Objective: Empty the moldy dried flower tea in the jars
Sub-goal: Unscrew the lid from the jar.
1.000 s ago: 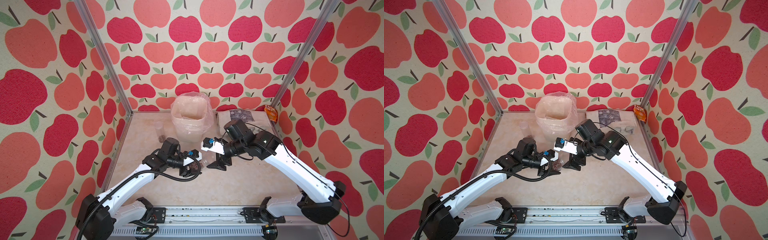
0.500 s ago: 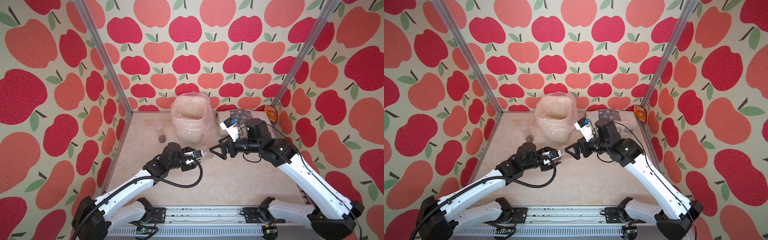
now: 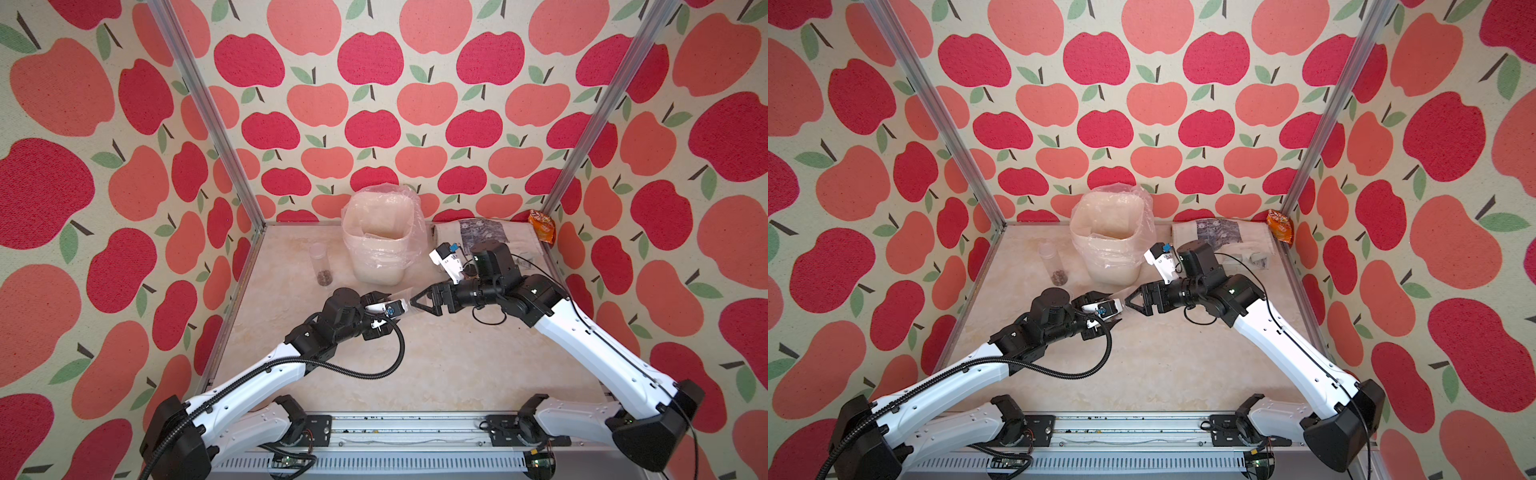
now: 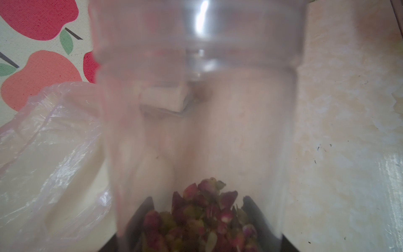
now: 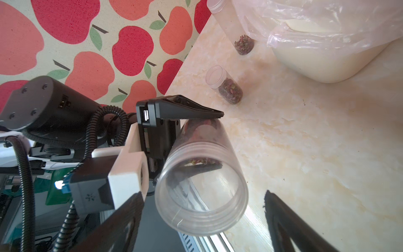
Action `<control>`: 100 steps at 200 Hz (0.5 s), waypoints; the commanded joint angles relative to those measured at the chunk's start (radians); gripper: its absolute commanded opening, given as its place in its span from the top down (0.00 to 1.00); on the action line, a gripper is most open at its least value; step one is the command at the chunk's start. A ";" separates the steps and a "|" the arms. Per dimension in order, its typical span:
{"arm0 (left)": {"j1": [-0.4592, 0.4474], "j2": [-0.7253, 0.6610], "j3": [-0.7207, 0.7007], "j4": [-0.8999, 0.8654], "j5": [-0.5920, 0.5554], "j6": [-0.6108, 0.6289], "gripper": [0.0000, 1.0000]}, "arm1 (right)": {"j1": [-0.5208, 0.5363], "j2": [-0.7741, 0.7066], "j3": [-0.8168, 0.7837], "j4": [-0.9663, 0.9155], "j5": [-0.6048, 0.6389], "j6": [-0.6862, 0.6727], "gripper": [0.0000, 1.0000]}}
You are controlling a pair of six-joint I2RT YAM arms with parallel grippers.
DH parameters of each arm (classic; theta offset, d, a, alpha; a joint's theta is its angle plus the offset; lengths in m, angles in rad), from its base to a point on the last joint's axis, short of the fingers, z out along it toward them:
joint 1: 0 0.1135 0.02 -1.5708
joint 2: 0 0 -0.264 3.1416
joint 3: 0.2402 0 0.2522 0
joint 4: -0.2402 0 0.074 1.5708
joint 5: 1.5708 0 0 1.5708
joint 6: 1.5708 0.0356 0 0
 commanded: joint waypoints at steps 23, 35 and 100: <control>-0.007 -0.009 -0.004 0.021 -0.007 0.013 0.82 | -0.002 0.030 -0.003 0.040 -0.062 0.020 0.27; -0.007 -0.005 -0.002 0.021 -0.007 0.013 0.82 | -0.001 0.036 0.003 0.035 -0.064 0.015 0.34; -0.007 0.009 0.005 -0.004 0.044 0.000 0.82 | 0.015 0.068 0.035 0.000 -0.125 -0.186 0.61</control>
